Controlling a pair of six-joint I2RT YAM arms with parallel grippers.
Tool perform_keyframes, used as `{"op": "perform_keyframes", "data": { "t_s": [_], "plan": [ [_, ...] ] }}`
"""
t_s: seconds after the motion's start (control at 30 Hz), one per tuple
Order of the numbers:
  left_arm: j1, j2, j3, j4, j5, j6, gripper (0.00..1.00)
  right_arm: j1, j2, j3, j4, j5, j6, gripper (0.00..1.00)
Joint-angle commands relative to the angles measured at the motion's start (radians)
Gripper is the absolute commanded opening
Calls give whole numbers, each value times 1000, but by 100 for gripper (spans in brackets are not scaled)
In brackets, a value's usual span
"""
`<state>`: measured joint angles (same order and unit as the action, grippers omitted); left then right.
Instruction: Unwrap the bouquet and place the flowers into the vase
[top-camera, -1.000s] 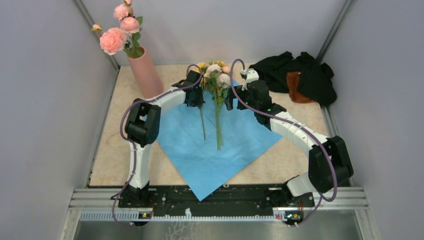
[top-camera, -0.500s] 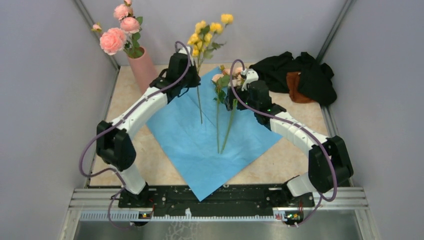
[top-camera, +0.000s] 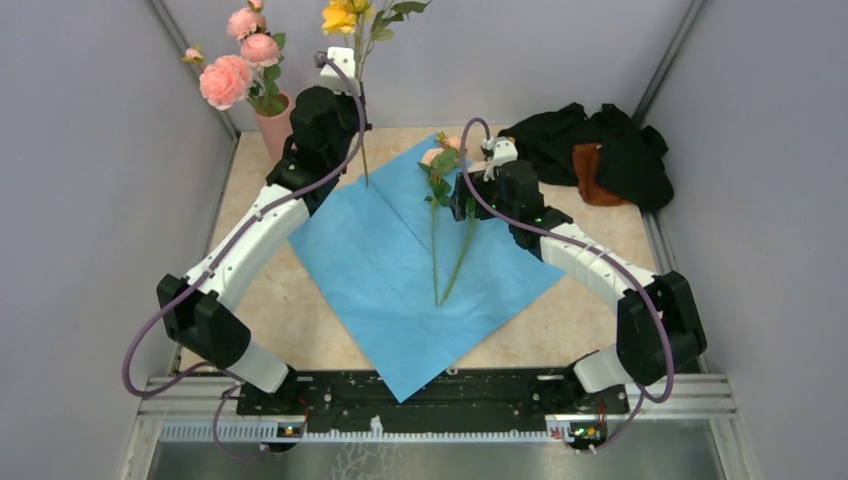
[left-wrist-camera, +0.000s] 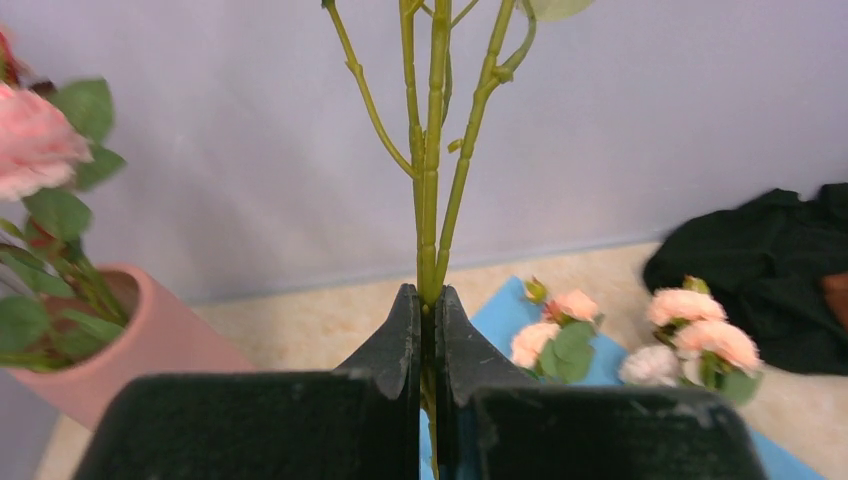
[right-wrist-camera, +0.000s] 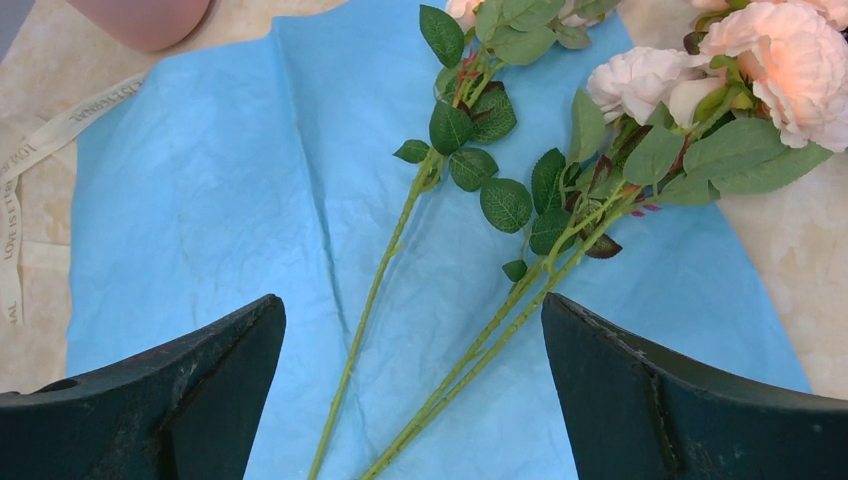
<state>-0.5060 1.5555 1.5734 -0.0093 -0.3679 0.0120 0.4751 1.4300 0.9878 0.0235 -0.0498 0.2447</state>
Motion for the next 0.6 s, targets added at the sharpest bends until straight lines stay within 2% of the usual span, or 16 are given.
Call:
{"op": "perform_keyframes", "data": {
  "t_s": [0.0, 0.1, 0.27, 0.57],
  "plan": [
    [30, 1, -97, 328, -34, 265, 0, -12, 1, -5, 68, -7, -7, 98],
    [59, -5, -150, 525, -27, 333, 0, -13, 8, -8, 70, -6, -11, 99],
    [130, 44, -82, 568, -1, 411, 0, -19, 17, -9, 71, -12, -13, 98],
    [251, 72, -155, 803, 108, 397, 0, -23, 48, -7, 73, -14, -21, 98]
  ]
}}
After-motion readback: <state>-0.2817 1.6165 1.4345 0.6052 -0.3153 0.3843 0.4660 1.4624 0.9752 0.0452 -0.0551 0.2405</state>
